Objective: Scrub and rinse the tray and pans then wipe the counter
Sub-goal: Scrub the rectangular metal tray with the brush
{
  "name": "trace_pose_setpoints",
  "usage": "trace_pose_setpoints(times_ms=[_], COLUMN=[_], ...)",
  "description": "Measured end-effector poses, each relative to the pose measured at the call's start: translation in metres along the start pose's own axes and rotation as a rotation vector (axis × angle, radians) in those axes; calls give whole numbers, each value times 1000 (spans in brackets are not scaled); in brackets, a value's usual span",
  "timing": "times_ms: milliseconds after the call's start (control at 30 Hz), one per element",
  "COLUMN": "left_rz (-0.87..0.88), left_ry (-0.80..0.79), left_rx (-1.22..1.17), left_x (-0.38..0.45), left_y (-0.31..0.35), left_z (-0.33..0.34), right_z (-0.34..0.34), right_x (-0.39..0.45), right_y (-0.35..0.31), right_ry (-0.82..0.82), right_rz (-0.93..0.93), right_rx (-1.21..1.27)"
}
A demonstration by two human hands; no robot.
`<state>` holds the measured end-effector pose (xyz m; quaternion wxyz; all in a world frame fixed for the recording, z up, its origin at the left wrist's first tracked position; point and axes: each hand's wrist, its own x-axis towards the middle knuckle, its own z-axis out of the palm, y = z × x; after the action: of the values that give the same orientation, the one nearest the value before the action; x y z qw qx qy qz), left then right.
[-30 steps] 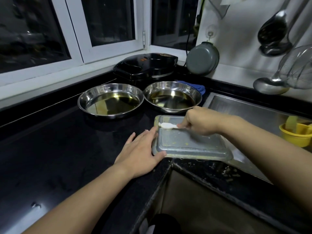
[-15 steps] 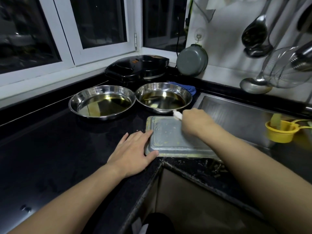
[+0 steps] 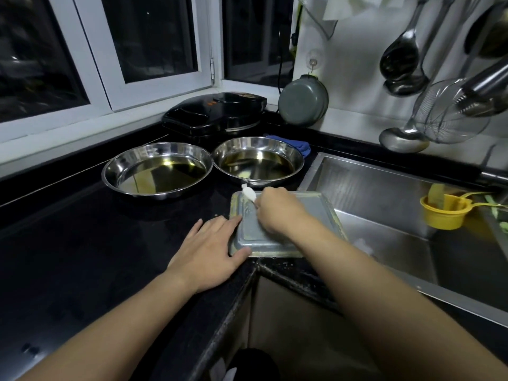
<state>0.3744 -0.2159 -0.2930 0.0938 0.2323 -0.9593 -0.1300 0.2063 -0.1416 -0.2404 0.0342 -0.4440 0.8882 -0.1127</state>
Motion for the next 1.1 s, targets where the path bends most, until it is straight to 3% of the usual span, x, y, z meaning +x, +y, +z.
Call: trace_pose_setpoints(times_ms=[233, 333, 500, 700, 900, 1100], left_rz=[9, 9, 18, 21, 33, 37], left_ry=[3, 7, 5, 19, 22, 22], left_rx=[11, 14, 21, 19, 25, 22], left_x=[1, 1, 1, 2, 4, 3], left_y=[1, 0, 0, -2, -2, -3], left_z=[3, 5, 6, 6, 8, 10], right_z=[-56, -52, -24, -49, -39, -50], right_x=[-27, -23, -27, -18, -43, -10], right_y=[81, 73, 23, 74, 35, 81], right_ry=[-12, -56, -196, -39, -247, -84], right_rz=[316, 251, -17, 185, -115, 46], right_rx=[-185, -149, -40, -194, -61, -311])
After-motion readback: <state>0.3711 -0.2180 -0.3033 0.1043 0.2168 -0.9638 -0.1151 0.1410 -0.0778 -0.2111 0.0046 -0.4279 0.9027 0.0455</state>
